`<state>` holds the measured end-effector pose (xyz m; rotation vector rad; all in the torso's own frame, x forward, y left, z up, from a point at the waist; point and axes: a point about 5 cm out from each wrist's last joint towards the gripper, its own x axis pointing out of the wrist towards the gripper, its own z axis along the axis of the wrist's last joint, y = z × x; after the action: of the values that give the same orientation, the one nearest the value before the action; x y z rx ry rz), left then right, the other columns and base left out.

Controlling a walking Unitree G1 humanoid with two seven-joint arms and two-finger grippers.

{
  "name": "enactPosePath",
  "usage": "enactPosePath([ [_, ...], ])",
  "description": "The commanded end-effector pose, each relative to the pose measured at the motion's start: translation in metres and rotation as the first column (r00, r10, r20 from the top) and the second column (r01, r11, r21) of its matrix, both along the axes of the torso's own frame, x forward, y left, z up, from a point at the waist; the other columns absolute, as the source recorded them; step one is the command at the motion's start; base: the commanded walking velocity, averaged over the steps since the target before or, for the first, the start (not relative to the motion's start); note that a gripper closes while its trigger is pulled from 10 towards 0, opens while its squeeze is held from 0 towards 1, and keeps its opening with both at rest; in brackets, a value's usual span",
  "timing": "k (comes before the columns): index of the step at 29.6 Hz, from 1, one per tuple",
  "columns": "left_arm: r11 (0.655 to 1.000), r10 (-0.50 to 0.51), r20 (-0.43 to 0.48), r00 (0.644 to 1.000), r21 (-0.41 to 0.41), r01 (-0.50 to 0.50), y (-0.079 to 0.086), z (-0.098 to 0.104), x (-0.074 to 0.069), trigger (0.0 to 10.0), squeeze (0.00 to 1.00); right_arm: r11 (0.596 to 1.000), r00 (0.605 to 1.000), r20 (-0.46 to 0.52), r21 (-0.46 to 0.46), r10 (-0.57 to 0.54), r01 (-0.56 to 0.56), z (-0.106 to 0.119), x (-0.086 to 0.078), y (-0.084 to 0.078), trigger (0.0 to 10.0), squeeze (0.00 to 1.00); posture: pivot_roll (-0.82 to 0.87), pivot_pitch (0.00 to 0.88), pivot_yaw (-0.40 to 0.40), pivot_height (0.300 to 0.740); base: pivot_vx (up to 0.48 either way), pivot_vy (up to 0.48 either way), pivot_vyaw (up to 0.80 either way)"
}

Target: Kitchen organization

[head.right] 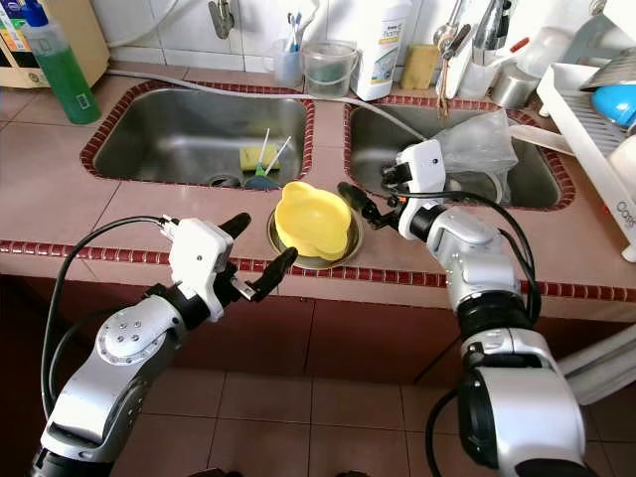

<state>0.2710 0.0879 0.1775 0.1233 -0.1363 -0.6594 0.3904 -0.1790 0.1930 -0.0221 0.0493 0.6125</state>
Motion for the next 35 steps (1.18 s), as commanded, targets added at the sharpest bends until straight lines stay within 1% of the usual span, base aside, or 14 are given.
enactPosePath([
  [1, 1.0, -0.018, 0.012, 1.0, 0.006, 0.018, -0.004, 0.003, -0.004, 10.0, 0.0, 1.0, 1.0, -0.004, 0.003, 0.006, -0.006, 0.006, 0.002, -0.002, 10.0, 0.0, 0.0, 0.136, -0.056, 0.74, 0.0, 0.0, 0.0],
  [4, 1.0, -0.019, 0.013, 1.0, 0.006, 0.019, -0.004, 0.003, -0.004, 10.0, 0.0, 1.0, 1.0, -0.007, -0.001, 0.018, -0.018, 0.005, 0.003, 0.001, 10.0, 0.0, 0.0, 0.138, -0.055, 0.74, 0.0, 0.0, 0.0],
  [8, 1.0, -0.015, 0.014, 1.0, 0.007, 0.015, -0.004, 0.003, -0.004, 10.0, 0.0, 0.999, 0.999, -0.018, -0.008, 0.039, -0.039, 0.004, 0.004, 0.007, 10.0, 0.0, 0.01, 0.149, -0.056, 0.74, 0.0, 0.0, 0.0],
  [9, 1.0, -0.012, 0.014, 1.0, 0.007, 0.012, -0.004, 0.004, -0.004, 10.0, 0.0, 0.998, 0.998, -0.023, -0.011, 0.059, -0.059, 0.003, 0.004, 0.011, 10.0, 0.0, 0.01, 0.149, -0.056, 0.74, 0.0, 0.0, 0.0],
  [11, 1.0, -0.011, 0.014, 1.0, 0.007, 0.011, -0.004, 0.004, -0.004, 10.0, 0.0, 0.998, 0.998, -0.026, -0.013, 0.066, -0.066, 0.002, 0.005, 0.013, 10.0, 0.0, 0.01, 0.149, -0.056, 0.74, 0.0, 0.0, 0.0],
  [12, 1.0, -0.008, 0.015, 1.0, 0.007, 0.008, -0.004, 0.004, -0.004, 10.0, 0.0, 0.995, 0.994, -0.027, -0.006, 0.104, -0.104, 0.002, 0.004, 0.017, 10.0, 0.0, 0.02, 0.153, -0.058, 0.74, 0.0, 0.0, 0.0],
  [14, 1.0, -0.004, 0.016, 1.0, 0.005, 0.004, -0.003, 0.005, -0.004, 10.0, 0.0, 0.99, 0.99, -0.031, -0.009, 0.137, -0.137, 0.001, 0.003, 0.022, 10.0, 0.0, 0.02, 0.155, -0.058, 0.74, 0.0, 0.0, 0.0],
  [20, 1.0, 0.01, 0.016, 1.0, 0.002, -0.01, -0.003, 0.005, -0.004, 10.0, 0.0, 0.984, 0.982, -0.066, -0.008, 0.178, -0.179, -0.006, 0.002, 0.031, 10.0, 0.0, 0.02, 0.162, -0.067, 0.74, 0.0, 0.0, 0.0],
  [24, 1.0, 0.012, 0.016, 1.0, 0.001, -0.012, -0.003, 0.005, -0.004, 10.0, 0.0, 0.983, 0.981, -0.072, -0.008, 0.181, -0.182, -0.007, 0.002, 0.032, 10.0, 0.0, 0.02, 0.162, -0.067, 0.74, 0.0, 0.0, 0.0],
  [29, 1.0, 0.016, 0.015, 1.0, -0.003, -0.016, -0.003, 0.006, -0.005, 10.0, 0.0, 0.978, 0.972, -0.113, 0.004, 0.206, -0.207, -0.014, 0.0, 0.036, 10.0, 0.0, 0.02, 0.169, -0.072, 0.74, 0.0, 0.0, 0.0],
  [31, 1.0, -0.006, 0.006, 1.0, 0.014, 0.006, -0.005, 0.002, -0.008, 10.0, 0.0, 0.974, 0.964, -0.144, 0.009, 0.224, -0.225, -0.02, -0.002, 0.036, 10.0, 0.0, 0.02, 0.17, -0.073, 0.74, 0.0, 0.0, 0.0],
  [33, 0.999, -0.033, -0.007, 0.999, 0.033, 0.033, -0.007, -0.003, -0.012, 10.0, 0.0, 0.972, 0.96, -0.15, 0.01, 0.235, -0.236, -0.021, -0.003, 0.037, 10.0, 0.0, 0.02, 0.17, -0.073, 0.74, 0.0, 0.0, 0.0],
  [35, 0.999, -0.038, -0.009, 0.999, 0.034, 0.039, -0.008, -0.004, -0.013, 10.0, 0.0, 0.971, 0.96, -0.149, 0.01, 0.237, -0.238, -0.021, -0.003, 0.037, 10.0, 0.0, 0.02, 0.17, -0.073, 0.74, 0.0, 0.0, 0.0],
])
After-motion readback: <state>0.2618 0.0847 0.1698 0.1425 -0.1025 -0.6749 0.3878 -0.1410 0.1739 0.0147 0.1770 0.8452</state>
